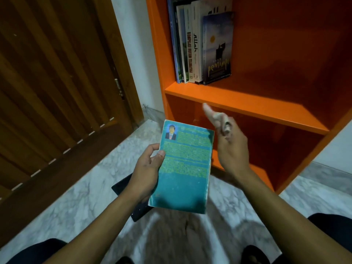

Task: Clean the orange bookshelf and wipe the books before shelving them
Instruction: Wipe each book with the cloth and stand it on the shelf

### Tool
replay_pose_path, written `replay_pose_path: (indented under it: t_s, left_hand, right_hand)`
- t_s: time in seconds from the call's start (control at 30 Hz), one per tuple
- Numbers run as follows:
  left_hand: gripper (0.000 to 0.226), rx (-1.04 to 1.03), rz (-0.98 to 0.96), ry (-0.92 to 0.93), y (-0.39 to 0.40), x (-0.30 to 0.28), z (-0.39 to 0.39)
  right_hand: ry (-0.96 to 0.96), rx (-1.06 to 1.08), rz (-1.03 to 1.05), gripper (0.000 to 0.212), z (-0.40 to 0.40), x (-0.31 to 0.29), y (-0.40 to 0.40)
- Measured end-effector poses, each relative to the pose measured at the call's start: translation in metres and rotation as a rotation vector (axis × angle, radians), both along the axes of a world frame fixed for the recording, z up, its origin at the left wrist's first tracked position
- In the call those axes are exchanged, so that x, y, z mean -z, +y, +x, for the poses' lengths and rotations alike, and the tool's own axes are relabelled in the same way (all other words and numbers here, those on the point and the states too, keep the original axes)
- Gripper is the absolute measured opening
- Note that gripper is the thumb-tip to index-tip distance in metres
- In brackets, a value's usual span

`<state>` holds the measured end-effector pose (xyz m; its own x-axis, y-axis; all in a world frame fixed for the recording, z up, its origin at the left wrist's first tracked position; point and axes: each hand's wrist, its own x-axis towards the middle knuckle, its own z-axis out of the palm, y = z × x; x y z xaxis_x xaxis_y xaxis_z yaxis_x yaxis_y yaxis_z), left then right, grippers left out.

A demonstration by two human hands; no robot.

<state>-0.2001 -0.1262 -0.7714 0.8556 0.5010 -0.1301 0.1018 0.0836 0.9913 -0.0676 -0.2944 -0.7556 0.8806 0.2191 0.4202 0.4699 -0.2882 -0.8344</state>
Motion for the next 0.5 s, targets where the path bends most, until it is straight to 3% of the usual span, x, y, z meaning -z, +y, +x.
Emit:
replay_pose_path:
  t_s: [0.07,0.13,0.3,0.43,0.5]
  left_hand:
    - [0.017,0.010,-0.050,-0.008,-0.006,0.001,0.004]
    - [0.017,-0.004,-0.126,-0.033,-0.008,0.001,0.007]
    - [0.015,-0.164,-0.317,-0.047,0.007,0.001,0.011]
    - [0.013,-0.310,-0.384,-0.057,0.026,0.004,0.011]
    - [0.013,-0.373,-0.391,-0.077,0.034,0.004,0.010]
  right_hand:
    - [-0.174,-0.095,-0.245,0.045,-0.006,0.013,0.006]
    - [-0.187,-0.160,-0.317,0.060,-0.016,0.024,0.008]
    - [0.012,-0.363,-0.384,0.056,-0.047,0.030,0.013]
    - [0.020,-0.495,-0.459,0.059,-0.060,0.045,0.017]
    - [-0.007,-0.543,-0.454,0.042,-0.060,0.050,0.018]
